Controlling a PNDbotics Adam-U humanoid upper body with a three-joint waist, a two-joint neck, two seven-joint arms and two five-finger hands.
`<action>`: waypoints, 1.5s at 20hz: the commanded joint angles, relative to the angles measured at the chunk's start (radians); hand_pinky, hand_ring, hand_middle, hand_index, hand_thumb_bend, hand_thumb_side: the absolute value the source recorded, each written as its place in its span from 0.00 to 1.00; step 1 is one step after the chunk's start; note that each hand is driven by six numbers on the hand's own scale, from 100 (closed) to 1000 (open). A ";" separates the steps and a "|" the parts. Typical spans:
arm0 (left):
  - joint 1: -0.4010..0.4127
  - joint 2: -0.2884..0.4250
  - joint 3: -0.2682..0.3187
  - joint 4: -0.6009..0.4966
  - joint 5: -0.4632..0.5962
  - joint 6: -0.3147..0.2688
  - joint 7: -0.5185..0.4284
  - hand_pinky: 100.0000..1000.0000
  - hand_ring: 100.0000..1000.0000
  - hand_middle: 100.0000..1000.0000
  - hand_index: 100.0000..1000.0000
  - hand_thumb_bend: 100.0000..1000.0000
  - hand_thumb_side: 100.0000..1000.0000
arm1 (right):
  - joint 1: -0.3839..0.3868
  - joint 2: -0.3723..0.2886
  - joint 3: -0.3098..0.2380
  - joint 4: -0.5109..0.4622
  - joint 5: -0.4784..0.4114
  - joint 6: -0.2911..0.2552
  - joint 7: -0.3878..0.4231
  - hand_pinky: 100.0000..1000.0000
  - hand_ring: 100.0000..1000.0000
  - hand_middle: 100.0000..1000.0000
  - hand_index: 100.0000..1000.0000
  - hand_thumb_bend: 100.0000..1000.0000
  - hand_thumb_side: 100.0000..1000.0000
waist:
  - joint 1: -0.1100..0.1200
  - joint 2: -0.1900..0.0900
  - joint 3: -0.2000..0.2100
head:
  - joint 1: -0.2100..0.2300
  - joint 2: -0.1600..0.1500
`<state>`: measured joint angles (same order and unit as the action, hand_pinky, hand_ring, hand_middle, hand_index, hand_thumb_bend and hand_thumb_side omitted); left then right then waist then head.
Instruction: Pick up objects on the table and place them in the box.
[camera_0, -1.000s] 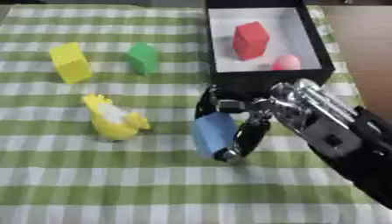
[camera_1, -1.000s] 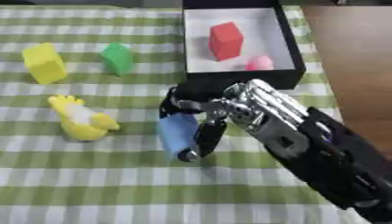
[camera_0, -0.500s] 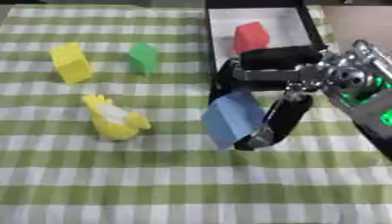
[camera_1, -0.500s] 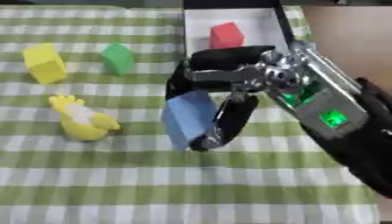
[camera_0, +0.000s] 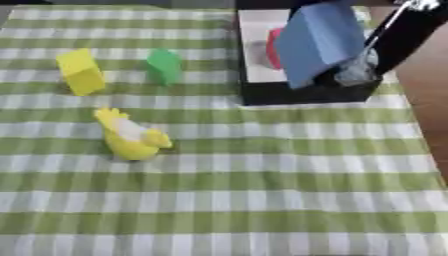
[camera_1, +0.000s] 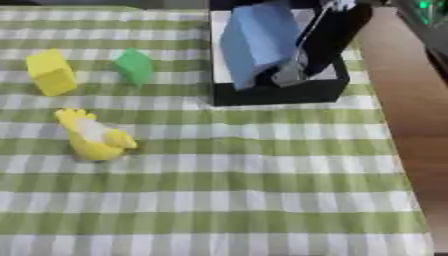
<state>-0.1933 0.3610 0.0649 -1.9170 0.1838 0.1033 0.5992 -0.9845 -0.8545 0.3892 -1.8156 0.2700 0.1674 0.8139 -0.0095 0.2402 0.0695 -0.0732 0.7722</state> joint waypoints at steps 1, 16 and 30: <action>-0.003 0.029 0.011 -0.014 -0.006 0.002 0.000 0.68 0.72 0.76 0.79 0.21 0.58 | -0.071 0.001 -0.012 0.174 0.090 -0.082 0.005 0.81 0.68 0.51 0.66 0.27 0.10 | -0.006 -0.031 0.001 | 0.000 -0.002; -0.009 0.029 0.009 -0.017 -0.004 0.004 -0.002 0.68 0.72 0.76 0.79 0.21 0.58 | -0.203 0.192 -0.065 0.858 0.520 -0.413 -0.180 0.82 0.70 0.53 0.67 0.35 0.14 | 0.000 -0.020 0.012 | -0.018 -0.002; -0.020 0.024 0.005 -0.020 -0.001 0.004 -0.006 0.69 0.72 0.76 0.79 0.21 0.58 | -0.179 0.271 -0.094 1.005 0.600 -0.456 -0.254 0.84 0.75 0.60 0.74 0.37 0.13 | 0.001 -0.009 0.027 | -0.044 -0.007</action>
<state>-0.2029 0.3615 0.0646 -1.9172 0.1839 0.1083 0.5969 -1.1466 -0.5732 0.3070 -0.8141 0.8572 -0.2892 0.5724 -0.0095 0.2413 0.0952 -0.1131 0.7721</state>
